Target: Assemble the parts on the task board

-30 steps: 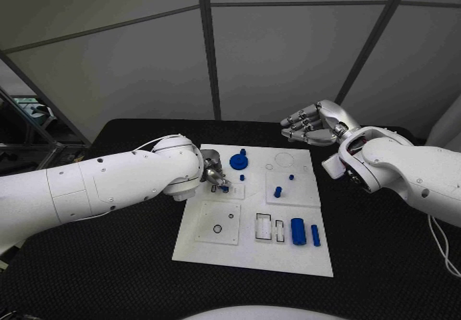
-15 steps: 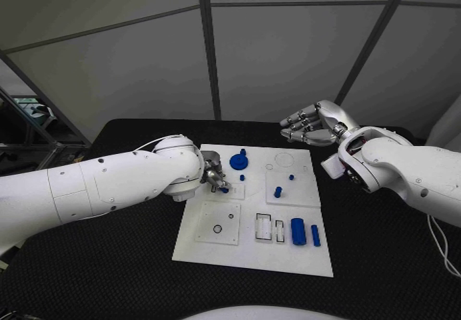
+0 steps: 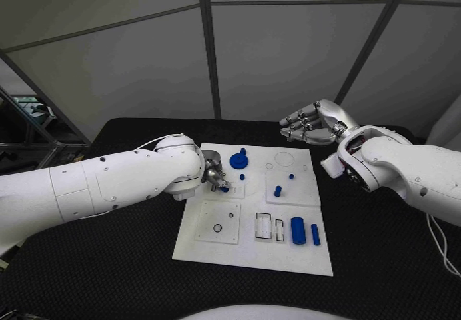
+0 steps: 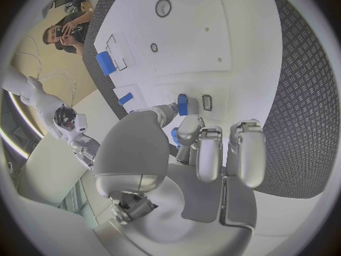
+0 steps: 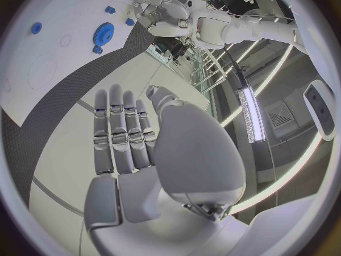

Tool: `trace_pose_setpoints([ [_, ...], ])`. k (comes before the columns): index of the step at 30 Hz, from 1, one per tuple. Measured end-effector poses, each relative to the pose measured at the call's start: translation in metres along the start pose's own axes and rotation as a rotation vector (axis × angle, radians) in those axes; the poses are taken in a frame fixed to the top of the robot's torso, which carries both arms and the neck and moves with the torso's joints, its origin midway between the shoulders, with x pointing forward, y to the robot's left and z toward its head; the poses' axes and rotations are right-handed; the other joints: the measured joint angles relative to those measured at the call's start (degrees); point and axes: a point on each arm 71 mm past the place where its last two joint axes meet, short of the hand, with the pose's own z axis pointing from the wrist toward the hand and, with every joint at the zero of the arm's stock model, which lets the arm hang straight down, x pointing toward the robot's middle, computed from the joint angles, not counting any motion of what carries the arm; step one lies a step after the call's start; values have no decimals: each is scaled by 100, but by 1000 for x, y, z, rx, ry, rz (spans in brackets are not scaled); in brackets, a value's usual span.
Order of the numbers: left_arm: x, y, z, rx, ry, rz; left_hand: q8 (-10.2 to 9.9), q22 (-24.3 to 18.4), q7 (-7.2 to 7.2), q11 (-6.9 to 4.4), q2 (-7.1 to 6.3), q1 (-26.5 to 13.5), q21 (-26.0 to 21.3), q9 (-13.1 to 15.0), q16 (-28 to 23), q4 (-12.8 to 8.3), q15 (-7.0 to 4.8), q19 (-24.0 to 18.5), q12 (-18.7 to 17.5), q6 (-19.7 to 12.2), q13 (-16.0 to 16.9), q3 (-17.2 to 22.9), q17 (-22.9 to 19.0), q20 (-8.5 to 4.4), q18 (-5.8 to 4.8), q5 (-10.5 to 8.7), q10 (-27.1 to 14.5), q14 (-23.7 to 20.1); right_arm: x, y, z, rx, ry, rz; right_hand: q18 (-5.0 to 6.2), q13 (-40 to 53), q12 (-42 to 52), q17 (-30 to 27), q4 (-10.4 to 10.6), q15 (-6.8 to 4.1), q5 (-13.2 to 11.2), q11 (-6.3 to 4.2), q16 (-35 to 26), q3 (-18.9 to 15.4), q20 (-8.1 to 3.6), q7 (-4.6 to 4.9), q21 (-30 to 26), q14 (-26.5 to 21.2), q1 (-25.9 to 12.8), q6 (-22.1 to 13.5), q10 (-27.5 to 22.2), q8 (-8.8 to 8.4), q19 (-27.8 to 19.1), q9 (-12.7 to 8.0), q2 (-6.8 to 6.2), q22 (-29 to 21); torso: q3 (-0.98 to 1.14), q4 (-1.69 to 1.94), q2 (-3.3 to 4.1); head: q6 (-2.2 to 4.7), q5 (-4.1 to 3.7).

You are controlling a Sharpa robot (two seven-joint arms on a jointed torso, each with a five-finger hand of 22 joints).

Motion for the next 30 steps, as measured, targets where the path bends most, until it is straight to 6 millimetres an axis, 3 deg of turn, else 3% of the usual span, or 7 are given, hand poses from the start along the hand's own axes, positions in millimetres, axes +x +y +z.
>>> trace_pose_setpoints([
  [8, 0, 0, 1, -2, 2, 2, 61, 0, -73, -27, -85, -457, 0, 39, 0, -422, 0, 0, 30, 115, 5, 269, 0, 0, -1, 0, 28, 0, 0, 0, 1, 1, 2, 0, 0, 0, 0, 0, 0, 0, 0, 0, 0, 0, 0, 0, 0, 0, 0, 0, 0, 0, 0, 0, 0, -8, -1, -2, 0, -16, -4],
  [12, 0, 1, 1, -3, 2, 1, 89, 0, -88, -35, -82, -556, 0, 55, 0, -498, 0, 2, 31, 146, 15, 272, 0, -2, -1, 0, 37, 0, 0, 0, 1, 1, 3, 1, 0, 1, 0, 0, 0, 0, 0, 0, 0, 0, 0, 0, 0, 0, 0, 0, 0, 0, 0, 0, 0, -8, -1, -2, 0, -13, -10],
  [26, 0, 0, 5, -8, 4, 2, 178, 0, -117, -76, 18, -875, 36, 139, 0, -269, -29, 21, 99, 240, 54, -162, 0, -21, 0, 22, 77, -13, 1, 0, 1, 1, 5, 1, 0, -5, 0, -4, 0, 0, 0, 21, 2, 0, 0, 0, 0, 0, 1, 0, -21, 0, 0, 0, 0, -16, -2, -3, 1, -20, -25],
  [30, 0, -1, 5, -9, 5, 3, 178, 0, -127, -76, -9, -906, 45, 148, 0, -239, -41, 21, 118, 249, 75, -262, 0, -21, 0, 22, 76, 0, 1, 0, 1, 1, 6, 1, 0, -5, 0, -4, 0, 0, 0, 21, 2, 0, 0, 0, 0, 0, 1, 0, -21, 0, 0, 0, 0, -16, 1, -3, 1, -21, -34],
])
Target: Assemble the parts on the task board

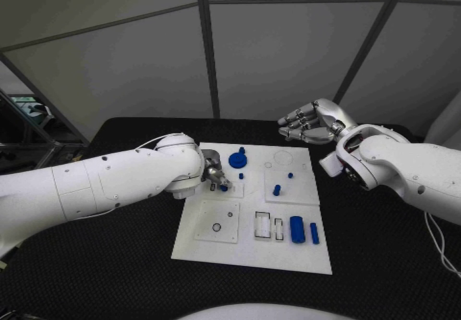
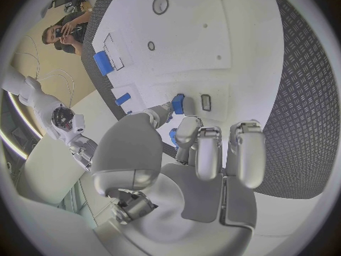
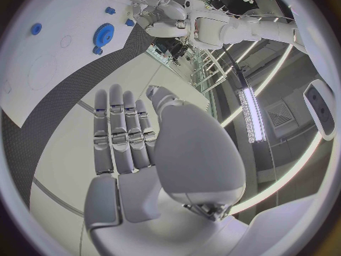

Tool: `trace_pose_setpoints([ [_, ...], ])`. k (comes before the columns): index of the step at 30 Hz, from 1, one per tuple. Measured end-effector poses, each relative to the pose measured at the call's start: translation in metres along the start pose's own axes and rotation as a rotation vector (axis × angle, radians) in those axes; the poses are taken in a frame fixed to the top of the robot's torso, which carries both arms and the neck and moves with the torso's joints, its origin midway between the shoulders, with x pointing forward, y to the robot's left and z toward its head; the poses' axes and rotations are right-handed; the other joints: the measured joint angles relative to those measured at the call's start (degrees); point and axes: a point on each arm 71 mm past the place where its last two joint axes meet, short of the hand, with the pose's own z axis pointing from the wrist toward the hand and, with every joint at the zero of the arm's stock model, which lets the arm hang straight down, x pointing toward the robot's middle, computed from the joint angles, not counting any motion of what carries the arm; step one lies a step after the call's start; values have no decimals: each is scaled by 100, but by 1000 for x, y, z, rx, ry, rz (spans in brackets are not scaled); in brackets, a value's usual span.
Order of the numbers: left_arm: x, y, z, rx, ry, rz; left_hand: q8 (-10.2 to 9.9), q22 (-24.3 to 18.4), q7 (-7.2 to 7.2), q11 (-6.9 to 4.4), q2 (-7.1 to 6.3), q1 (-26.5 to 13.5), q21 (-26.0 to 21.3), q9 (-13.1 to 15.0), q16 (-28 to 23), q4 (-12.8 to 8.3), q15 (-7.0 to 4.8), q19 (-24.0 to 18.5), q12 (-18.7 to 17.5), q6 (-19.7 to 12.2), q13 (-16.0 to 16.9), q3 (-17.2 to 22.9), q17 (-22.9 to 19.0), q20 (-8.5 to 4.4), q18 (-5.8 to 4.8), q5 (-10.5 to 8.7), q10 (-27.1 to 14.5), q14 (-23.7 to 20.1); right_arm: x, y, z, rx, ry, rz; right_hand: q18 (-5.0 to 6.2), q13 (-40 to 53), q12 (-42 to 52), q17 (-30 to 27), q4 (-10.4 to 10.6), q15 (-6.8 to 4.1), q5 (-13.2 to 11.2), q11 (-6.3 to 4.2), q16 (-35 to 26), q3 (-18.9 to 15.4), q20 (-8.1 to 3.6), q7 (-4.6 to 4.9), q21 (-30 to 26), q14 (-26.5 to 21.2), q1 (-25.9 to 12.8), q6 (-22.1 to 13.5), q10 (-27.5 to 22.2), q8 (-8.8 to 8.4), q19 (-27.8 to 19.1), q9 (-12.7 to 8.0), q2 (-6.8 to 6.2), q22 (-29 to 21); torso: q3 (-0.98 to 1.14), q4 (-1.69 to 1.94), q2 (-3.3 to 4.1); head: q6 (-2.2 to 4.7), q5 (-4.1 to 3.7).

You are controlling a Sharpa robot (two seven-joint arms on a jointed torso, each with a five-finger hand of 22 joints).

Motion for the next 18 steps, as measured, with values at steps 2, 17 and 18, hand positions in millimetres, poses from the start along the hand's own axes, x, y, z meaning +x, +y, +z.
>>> trace_pose_setpoints([
  [2, 0, 0, 1, -1, 1, 1, 0, 0, 0, 0, 23, -23, 0, 9, 0, 31, 0, 0, 0, 0, 3, -44, 0, 0, 0, 0, 0, 0, 0, 0, 0, 0, 0, 0, 0, -7, 0, 0, 0, 0, 0, 0, -25, 0, 0, 0, -28, 0, 0, 0, 0, 0, 0, 0, 0, 0, 0, 0, 0, -6, -1],
  [17, 0, 2, 3, -11, 2, 0, 0, 0, 1, -21, 38, -218, 0, 48, 0, 249, 0, 0, 23, 41, 9, -635, 0, 0, 1, 0, 20, 0, 0, -1, 0, 2, 1, 1, 0, -13, 0, 1, 0, 0, 0, 0, -27, 0, 19, 0, -28, 0, -54, 0, 0, 0, 19, 0, 6, -8, 4, 1, -3, -6, -19],
  [18, -1, 3, 3, -12, 2, 0, 0, 0, 1, -21, 38, -218, 0, 48, 0, 272, 0, 0, 23, 41, 8, -695, 0, 0, 0, 0, 20, 0, 0, -1, 0, 2, 1, 1, 0, -13, 0, 1, 11, 0, 0, 0, -27, -11, 20, 0, -28, 0, -54, 0, 0, 0, 19, 0, 6, -12, 4, 2, -5, -6, -19],
])
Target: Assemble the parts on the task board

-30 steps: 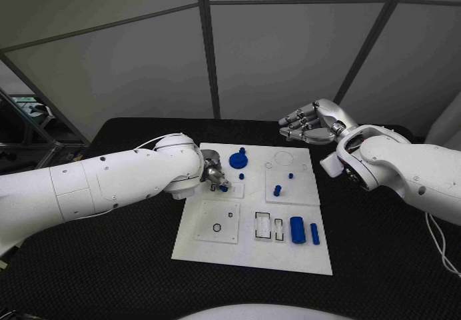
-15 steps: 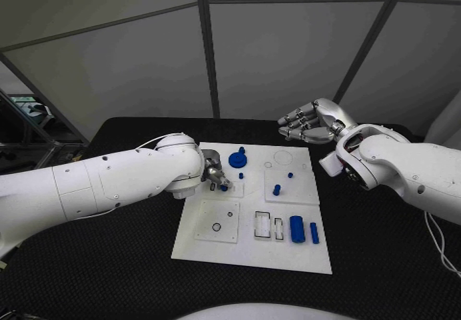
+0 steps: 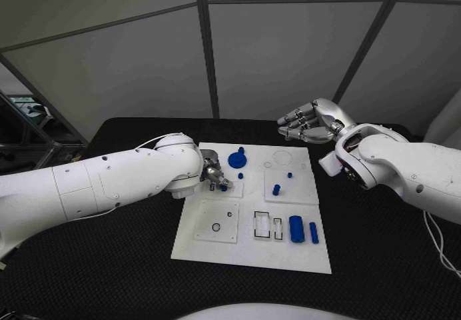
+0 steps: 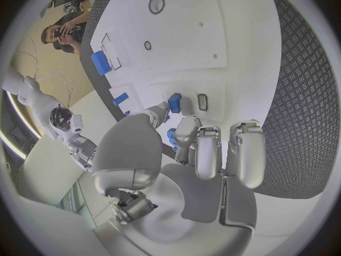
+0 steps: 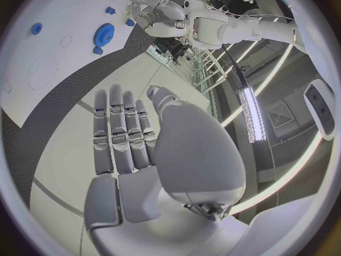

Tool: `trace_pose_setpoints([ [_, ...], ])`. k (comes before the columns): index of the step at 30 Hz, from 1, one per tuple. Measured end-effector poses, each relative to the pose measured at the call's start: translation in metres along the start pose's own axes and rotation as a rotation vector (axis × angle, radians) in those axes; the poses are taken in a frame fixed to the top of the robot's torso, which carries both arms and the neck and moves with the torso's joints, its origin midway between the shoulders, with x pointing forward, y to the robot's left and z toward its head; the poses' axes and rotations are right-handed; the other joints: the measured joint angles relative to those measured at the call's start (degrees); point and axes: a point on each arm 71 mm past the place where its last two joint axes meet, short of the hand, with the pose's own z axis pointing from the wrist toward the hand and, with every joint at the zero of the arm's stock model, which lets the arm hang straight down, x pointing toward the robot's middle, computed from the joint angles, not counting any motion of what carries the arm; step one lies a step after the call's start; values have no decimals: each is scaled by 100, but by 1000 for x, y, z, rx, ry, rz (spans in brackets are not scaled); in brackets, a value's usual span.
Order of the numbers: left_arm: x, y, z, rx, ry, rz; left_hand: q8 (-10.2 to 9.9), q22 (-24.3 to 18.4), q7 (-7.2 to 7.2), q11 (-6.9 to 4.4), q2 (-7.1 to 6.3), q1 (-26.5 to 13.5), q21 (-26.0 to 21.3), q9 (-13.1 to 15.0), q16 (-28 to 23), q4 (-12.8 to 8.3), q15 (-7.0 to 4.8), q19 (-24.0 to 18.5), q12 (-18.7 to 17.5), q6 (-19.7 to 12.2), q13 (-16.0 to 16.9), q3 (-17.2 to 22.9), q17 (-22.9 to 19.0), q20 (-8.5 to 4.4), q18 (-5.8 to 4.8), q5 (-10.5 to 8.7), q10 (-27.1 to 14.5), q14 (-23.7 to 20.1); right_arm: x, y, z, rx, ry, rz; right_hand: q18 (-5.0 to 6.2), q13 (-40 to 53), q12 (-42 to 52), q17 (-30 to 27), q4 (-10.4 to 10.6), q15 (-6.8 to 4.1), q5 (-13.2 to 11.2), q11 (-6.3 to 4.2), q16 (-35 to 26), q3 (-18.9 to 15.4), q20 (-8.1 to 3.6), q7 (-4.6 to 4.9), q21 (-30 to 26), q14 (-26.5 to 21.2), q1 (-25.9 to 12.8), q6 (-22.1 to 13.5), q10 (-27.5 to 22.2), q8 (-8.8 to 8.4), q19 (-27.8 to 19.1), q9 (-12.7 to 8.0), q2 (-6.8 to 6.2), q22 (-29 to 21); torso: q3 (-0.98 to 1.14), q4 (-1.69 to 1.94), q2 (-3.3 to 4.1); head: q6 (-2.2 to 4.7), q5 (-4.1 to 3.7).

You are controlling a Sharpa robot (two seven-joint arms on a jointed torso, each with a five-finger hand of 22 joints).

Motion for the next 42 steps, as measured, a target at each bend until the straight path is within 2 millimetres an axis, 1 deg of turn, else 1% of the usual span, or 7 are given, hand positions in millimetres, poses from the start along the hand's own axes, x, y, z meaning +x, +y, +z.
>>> trace_pose_setpoints([
  [14, -1, 4, 1, -8, -5, -6, 0, 0, 0, 0, -11, -80, 0, 43, 0, 386, 0, 21, 0, 0, -1, -982, 0, -21, 0, 0, 0, 0, -1, -1, 0, 3, -1, 1, 0, -7, 0, 1, 5, 0, 0, 0, -20, -5, 0, 0, -22, 0, -17, 0, 0, 0, 0, 0, -17, -14, -5, 5, -3, 19, -16],
  [23, -5, 3, -2, -1, -21, -22, -23, 0, 0, 0, 99, -112, -1, 58, 0, 426, 0, 21, 23, 0, -1, -1339, 0, -21, 0, 0, 0, 0, -1, -2, 1, 5, 0, 1, 0, -11, 0, -4, 5, 0, 0, 0, -21, -5, 0, 0, -22, 0, -22, 0, 0, 0, 0, 0, -22, -14, -4, 9, -3, 34, -5],
  [27, -12, 0, -6, 15, -40, -39, -23, 0, 0, 0, 99, -112, -1, 58, 0, 419, 0, 20, 23, 0, -11, -1379, 0, -21, 0, 0, 0, 0, -1, -2, 2, 6, -1, 1, 0, -11, 0, -4, 20, 21, 0, 0, -21, -20, 0, 0, -22, 21, -52, 0, 0, 0, 0, 0, 8, -14, -4, 8, -3, 49, 3],
  [29, -19, -1, -10, 23, -53, -53, -23, 0, 0, 0, 163, -48, -1, 57, 0, 393, 0, 20, 23, 0, -49, -1450, 0, -20, 0, 0, 0, 0, -1, -3, 2, 6, -1, 1, 0, -11, 0, -4, 20, 21, 0, 0, -21, -20, 0, 0, -22, 21, -52, 0, 0, 0, 0, 0, 8, -13, -4, 8, -3, 53, 4],
  [33, -34, 2, -18, 31, -76, -72, -252, 0, 101, 97, 209, 363, -175, -33, 0, 356, 0, -27, -219, -179, -329, -1574, 0, -16, 0, 0, -188, 0, -2, -3, 2, 8, -2, 1, 1, -11, 0, -4, 20, 21, 0, 0, -21, -20, 0, 0, -22, 21, -52, 0, 0, 0, 0, 0, 8, -17, -3, 9, -3, 55, 5],
  [36, -45, 6, -22, 26, -88, -74, -512, 0, 196, 187, 233, 601, -254, -258, 0, 385, 82, -107, -348, -280, -496, -1698, 0, 64, -1, 0, -313, 0, -2, -4, 2, 9, -3, 1, 0, -13, 0, -4, 25, 21, 18, 0, -21, -15, 0, 0, -29, 21, -52, 0, 0, 0, 0, 0, 8, -18, -1, 9, -3, 62, 5],
  [42, -73, 16, -21, -11, -105, -75, -770, 0, 278, 261, 280, 690, -367, -498, -45, 394, 132, -178, -520, -361, -726, -1783, 0, 135, -1, 0, -477, -9, -2, -4, 2, 11, -4, 1, 0, -17, 0, -3, 36, 21, 21, 0, -21, -3, 0, 0, -47, 21, -52, 0, 0, 0, 0, 0, 8, -18, -1, 9, -2, 82, 5],
])
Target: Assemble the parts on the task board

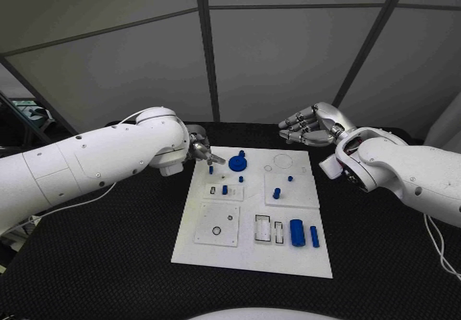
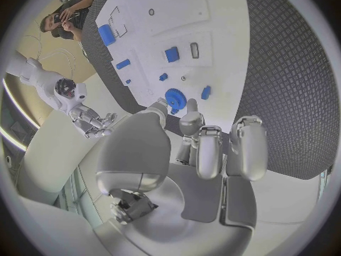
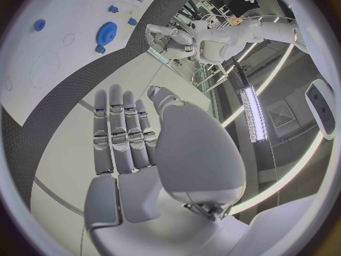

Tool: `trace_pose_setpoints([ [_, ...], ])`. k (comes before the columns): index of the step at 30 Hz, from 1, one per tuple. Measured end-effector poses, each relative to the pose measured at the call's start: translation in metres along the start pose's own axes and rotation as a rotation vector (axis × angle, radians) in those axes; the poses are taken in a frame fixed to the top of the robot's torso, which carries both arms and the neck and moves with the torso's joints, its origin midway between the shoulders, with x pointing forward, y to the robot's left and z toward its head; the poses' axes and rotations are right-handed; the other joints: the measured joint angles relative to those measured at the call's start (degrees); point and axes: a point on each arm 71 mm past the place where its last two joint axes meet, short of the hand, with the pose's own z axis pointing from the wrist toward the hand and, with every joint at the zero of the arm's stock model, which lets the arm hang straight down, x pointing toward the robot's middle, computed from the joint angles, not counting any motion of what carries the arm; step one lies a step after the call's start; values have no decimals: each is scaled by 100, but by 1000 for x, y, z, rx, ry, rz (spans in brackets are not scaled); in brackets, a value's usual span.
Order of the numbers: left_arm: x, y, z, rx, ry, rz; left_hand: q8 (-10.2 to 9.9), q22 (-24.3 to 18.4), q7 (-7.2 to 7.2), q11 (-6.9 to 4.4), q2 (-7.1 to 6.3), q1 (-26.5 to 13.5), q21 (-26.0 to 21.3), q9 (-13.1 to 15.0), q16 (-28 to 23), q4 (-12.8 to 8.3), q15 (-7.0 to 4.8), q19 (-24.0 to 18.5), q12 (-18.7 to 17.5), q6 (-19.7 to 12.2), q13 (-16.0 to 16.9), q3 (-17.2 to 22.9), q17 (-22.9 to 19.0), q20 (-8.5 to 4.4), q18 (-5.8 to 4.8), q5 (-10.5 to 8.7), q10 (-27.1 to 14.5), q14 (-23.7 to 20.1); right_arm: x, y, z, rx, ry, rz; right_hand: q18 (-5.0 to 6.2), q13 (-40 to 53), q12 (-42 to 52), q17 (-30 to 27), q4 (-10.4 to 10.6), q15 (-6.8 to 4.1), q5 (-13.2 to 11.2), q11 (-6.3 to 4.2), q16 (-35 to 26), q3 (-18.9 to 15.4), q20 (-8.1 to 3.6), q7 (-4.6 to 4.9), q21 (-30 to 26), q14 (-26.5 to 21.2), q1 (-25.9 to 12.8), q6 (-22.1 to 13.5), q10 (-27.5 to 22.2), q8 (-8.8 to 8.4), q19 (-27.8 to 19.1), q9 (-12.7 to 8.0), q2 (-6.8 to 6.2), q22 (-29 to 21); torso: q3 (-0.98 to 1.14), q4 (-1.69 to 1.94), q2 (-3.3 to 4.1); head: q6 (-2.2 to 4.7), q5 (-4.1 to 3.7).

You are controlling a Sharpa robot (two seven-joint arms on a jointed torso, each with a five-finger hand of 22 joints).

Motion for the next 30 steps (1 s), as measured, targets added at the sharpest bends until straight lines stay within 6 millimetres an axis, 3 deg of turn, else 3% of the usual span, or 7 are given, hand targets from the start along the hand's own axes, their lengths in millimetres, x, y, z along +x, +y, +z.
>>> trace_pose_setpoints([
  [6, -12, 7, 16, -49, 0, -11, -164, -25, 51, 57, 45, 43, -109, -213, -44, 24, 61, -80, -286, -51, -368, -85, 0, 40, 0, 0, -234, 18, 1, 0, 1, 0, 1, 1, -1, 0, 0, 0, 0, 0, 0, 0, 0, 0, 0, 0, 0, 0, 0, 0, 0, 0, 0, 0, 0, -1, -3, -7, 11, 24, 15],
  [14, -17, 14, 29, -85, 7, -18, -185, 4, 71, 57, 105, -18, -109, -295, -44, 25, 62, -80, -274, 16, -336, -165, 0, 40, 1, 0, -233, 19, 1, 0, 0, 0, 2, 2, -1, -5, 0, 0, 0, 0, 0, 0, 0, 0, 0, 0, 0, 0, 0, 0, 0, 0, 0, 0, 0, -8, -9, -8, 18, 16, -3],
  [30, -2, 14, 45, -107, 70, 20, -185, 3, 50, 55, 151, -64, -58, -345, -21, 31, 63, -58, -219, 76, -284, -237, 0, 62, 0, 0, -189, 19, 3, 2, 1, -2, 6, 4, 0, -4, 0, 1, -1, 0, 0, 0, -21, 0, 0, 0, 0, 0, 1, 0, 0, 0, 0, 0, 0, -16, -7, -5, 9, -20, 25],
])
